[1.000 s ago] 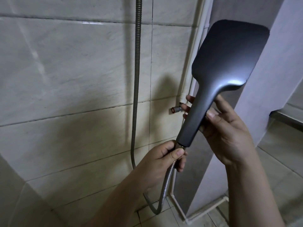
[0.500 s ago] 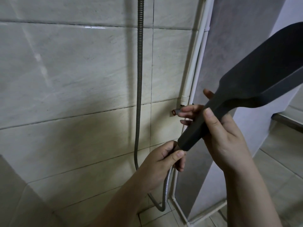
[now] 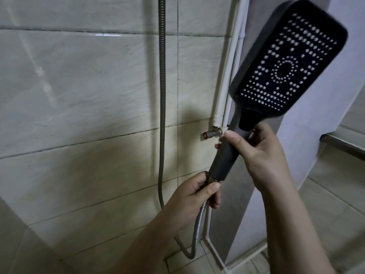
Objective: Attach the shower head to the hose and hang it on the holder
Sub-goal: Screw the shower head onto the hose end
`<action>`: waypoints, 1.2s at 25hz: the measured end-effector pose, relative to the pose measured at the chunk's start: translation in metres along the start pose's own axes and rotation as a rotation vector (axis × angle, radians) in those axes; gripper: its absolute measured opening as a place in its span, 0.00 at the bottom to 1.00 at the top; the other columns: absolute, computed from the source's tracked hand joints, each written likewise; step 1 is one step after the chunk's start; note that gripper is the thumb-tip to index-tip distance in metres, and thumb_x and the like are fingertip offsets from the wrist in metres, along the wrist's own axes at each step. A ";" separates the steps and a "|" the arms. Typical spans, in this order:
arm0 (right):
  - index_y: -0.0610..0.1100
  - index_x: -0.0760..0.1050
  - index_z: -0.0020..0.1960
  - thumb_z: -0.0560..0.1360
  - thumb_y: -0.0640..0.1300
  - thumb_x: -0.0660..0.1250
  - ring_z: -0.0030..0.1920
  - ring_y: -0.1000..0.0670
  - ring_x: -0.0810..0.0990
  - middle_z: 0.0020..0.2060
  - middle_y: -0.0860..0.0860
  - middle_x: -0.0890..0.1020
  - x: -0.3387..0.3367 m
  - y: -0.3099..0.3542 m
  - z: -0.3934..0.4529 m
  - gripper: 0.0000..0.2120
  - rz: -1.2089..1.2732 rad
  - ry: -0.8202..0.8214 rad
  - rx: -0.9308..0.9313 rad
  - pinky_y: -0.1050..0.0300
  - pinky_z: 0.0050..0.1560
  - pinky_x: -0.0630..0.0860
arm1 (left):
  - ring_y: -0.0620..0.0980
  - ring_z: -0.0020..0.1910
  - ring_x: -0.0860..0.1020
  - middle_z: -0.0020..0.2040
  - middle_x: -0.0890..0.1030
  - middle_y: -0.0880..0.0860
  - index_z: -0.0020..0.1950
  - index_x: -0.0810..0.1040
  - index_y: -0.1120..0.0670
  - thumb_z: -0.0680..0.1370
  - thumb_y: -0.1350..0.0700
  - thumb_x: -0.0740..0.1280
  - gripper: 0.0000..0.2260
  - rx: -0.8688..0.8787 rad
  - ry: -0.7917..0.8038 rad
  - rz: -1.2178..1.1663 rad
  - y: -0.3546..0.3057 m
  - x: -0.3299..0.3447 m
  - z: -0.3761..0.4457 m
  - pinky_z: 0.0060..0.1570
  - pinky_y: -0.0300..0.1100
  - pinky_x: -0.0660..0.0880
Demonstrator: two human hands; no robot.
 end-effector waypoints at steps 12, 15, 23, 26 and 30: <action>0.35 0.67 0.67 0.78 0.32 0.56 0.63 0.41 0.80 0.62 0.38 0.79 -0.004 -0.010 0.002 0.18 0.300 0.235 0.051 0.48 0.63 0.76 | 0.49 0.38 0.77 0.36 0.78 0.49 0.49 0.77 0.55 0.79 0.55 0.60 0.07 0.009 0.016 -0.055 -0.004 0.002 0.003 0.42 0.44 0.75; 0.37 0.70 0.65 0.76 0.35 0.64 0.56 0.51 0.84 0.54 0.45 0.84 -0.005 -0.006 0.001 0.18 0.136 0.170 -0.013 0.58 0.55 0.79 | 0.49 0.38 0.77 0.36 0.79 0.49 0.48 0.77 0.54 0.79 0.54 0.61 0.07 0.009 0.011 -0.039 -0.003 0.003 0.004 0.43 0.45 0.75; 0.37 0.72 0.64 0.69 0.42 0.74 0.48 0.49 0.84 0.48 0.44 0.84 -0.001 -0.017 0.001 0.25 0.261 0.015 -0.024 0.57 0.52 0.80 | 0.47 0.39 0.78 0.37 0.79 0.48 0.51 0.76 0.57 0.80 0.56 0.60 0.07 0.008 0.073 -0.029 -0.007 0.010 -0.001 0.44 0.42 0.76; 0.37 0.71 0.64 0.74 0.38 0.63 0.53 0.41 0.84 0.50 0.41 0.84 -0.005 -0.018 0.002 0.18 0.417 0.129 0.058 0.51 0.55 0.79 | 0.47 0.40 0.78 0.37 0.79 0.48 0.51 0.77 0.55 0.80 0.55 0.60 0.07 0.014 0.058 -0.011 -0.007 0.006 0.000 0.45 0.44 0.75; 0.36 0.66 0.69 0.76 0.36 0.62 0.60 0.35 0.80 0.56 0.35 0.82 -0.007 -0.021 0.004 0.22 0.552 0.260 0.097 0.43 0.61 0.76 | 0.48 0.39 0.78 0.37 0.79 0.49 0.51 0.76 0.57 0.80 0.56 0.60 0.07 0.021 0.054 -0.025 -0.008 0.005 0.000 0.45 0.44 0.75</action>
Point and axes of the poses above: each hand's wrist, its own z-axis towards the middle knuckle, its own x-axis out of the palm, y = z × x, the point moved 3 cm from there along z, towards the middle knuckle
